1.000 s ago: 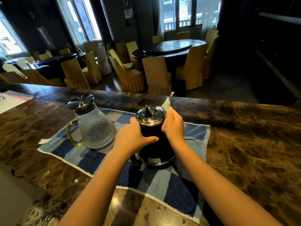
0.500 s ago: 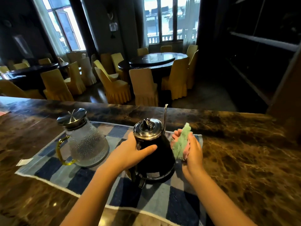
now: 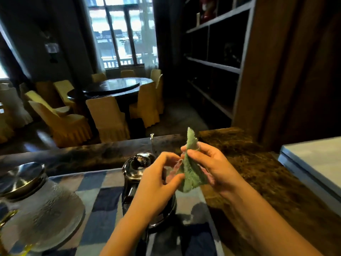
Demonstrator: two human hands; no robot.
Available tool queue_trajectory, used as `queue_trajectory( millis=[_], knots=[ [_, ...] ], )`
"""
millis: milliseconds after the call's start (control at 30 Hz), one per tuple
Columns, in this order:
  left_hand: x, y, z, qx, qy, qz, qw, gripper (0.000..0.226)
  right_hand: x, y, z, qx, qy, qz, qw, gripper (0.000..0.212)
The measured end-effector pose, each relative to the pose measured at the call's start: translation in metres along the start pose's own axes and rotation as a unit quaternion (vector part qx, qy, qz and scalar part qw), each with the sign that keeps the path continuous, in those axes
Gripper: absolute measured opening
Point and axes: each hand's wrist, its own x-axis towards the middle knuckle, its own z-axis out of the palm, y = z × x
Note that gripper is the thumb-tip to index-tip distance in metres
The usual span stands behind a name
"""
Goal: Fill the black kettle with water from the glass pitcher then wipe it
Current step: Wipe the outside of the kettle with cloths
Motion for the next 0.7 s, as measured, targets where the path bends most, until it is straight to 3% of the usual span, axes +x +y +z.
queue_trajectory(
  millis=[67, 100, 200, 300, 433, 500, 600, 700],
  knots=[
    [0.001, -0.006, 0.007, -0.031, -0.035, 0.003, 0.999, 0.004, -0.009, -0.009, -0.009, -0.118, 0.033, -0.051, 0.991, 0.020],
    [0.001, -0.008, 0.012, -0.061, -0.052, -0.007, 0.997, 0.007, -0.014, -0.014, -0.014, -0.148, 0.057, -0.068, 0.985, 0.020],
    [-0.002, -0.012, 0.028, -0.171, -0.078, -0.069, 0.980, 0.016, -0.033, -0.029, -0.031, -0.165, 0.137, -0.092, 0.972, 0.015],
    [-0.005, -0.016, 0.044, -0.205, -0.113, -0.082, 0.969, 0.019, -0.053, -0.037, -0.047, -0.191, 0.184, -0.098, 0.959, 0.010],
    [-0.012, -0.010, 0.070, -0.198, -0.213, -0.098, 0.952, 0.015, -0.077, -0.043, -0.063, -0.204, 0.198, -0.095, 0.954, 0.012],
    [-0.011, 0.002, 0.083, -0.228, -0.233, -0.110, 0.939, 0.029, -0.084, -0.049, -0.069, -0.221, 0.188, -0.078, 0.954, 0.012],
    [-0.005, 0.026, 0.104, -0.269, -0.276, -0.047, 0.921, 0.050, -0.086, -0.059, -0.080, -0.282, 0.166, -0.080, 0.942, 0.009],
    [-0.003, 0.053, 0.133, -0.185, -0.234, 0.008, 0.954, 0.062, -0.082, -0.069, -0.098, -0.342, 0.160, -0.077, 0.923, 0.021]
  ],
)
